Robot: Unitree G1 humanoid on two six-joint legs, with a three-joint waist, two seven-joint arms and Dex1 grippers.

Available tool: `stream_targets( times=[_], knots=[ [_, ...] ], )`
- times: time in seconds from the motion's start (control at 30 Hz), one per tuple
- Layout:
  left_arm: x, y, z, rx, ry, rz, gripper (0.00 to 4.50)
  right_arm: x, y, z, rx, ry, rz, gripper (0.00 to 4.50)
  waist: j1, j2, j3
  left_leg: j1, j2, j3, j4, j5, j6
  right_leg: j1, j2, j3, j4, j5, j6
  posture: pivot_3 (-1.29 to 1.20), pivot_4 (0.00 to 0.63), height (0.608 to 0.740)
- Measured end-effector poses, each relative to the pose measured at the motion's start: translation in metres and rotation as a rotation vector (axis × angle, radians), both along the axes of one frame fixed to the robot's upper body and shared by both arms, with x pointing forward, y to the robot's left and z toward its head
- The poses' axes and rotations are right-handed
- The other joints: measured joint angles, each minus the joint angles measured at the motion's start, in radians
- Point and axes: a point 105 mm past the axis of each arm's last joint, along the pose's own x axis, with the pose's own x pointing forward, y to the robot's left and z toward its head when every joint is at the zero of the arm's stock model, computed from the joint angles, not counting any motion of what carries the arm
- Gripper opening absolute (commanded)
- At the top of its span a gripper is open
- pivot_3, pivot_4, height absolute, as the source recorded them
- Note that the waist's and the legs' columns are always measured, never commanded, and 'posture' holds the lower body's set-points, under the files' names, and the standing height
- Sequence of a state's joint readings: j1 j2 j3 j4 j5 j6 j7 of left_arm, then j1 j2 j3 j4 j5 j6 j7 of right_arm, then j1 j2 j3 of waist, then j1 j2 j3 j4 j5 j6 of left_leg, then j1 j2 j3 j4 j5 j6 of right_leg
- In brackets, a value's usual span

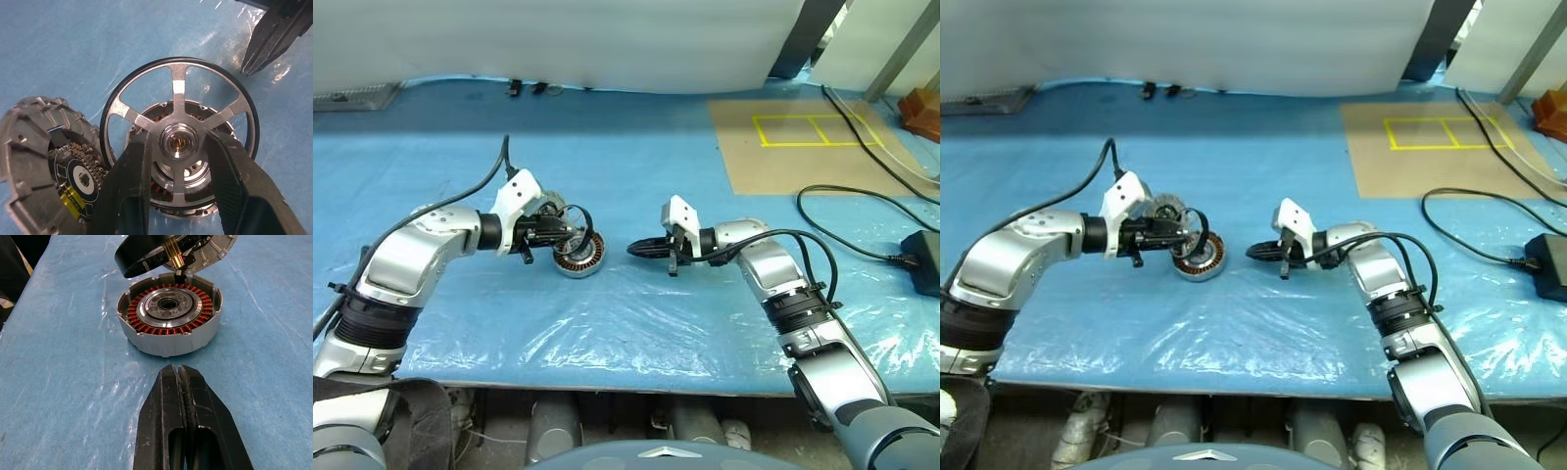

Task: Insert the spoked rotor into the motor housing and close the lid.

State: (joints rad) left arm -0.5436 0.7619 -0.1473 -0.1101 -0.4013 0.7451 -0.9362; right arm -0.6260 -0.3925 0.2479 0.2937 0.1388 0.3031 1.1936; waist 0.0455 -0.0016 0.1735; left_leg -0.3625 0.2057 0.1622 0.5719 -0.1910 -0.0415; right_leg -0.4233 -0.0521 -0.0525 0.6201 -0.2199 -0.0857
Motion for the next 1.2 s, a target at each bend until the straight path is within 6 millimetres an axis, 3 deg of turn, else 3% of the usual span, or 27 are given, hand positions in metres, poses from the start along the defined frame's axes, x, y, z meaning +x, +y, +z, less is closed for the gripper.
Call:
stream_targets(
  times=[0.27, 0.67, 1.2],
  knots=[
    [-0.001, -0.010, -0.005, -0.011, 0.024, -0.033, 1.32, 0.000, -0.001, 0.000, -0.004, 0.001, -0.004, 0.00, 0.000, 0.000, 0.000, -0.003, 0.000, -0.001, 0.000, 0.000, 0.000, 0.000, 0.000, -0.001, 0.000, 0.000, 0.000, 0.00, 0.150, 0.740],
    [-0.010, -0.006, -0.018, 0.024, 0.050, -0.029, 1.32, 0.001, 0.000, -0.002, -0.010, -0.009, -0.011, 0.00, -0.001, 0.000, 0.000, -0.003, 0.000, -0.002, 0.000, 0.000, 0.000, 0.000, 0.000, -0.001, 0.000, 0.000, 0.000, 0.00, 0.150, 0.740],
    [-0.014, -0.001, -0.021, 0.037, 0.032, 0.005, 1.32, 0.003, 0.001, -0.006, -0.015, -0.004, -0.009, 0.00, -0.001, 0.000, 0.000, -0.003, 0.000, -0.003, 0.000, 0.000, 0.000, 0.000, 0.000, -0.002, -0.001, 0.000, 0.000, 0.00, 0.150, 0.740]
  ],
)
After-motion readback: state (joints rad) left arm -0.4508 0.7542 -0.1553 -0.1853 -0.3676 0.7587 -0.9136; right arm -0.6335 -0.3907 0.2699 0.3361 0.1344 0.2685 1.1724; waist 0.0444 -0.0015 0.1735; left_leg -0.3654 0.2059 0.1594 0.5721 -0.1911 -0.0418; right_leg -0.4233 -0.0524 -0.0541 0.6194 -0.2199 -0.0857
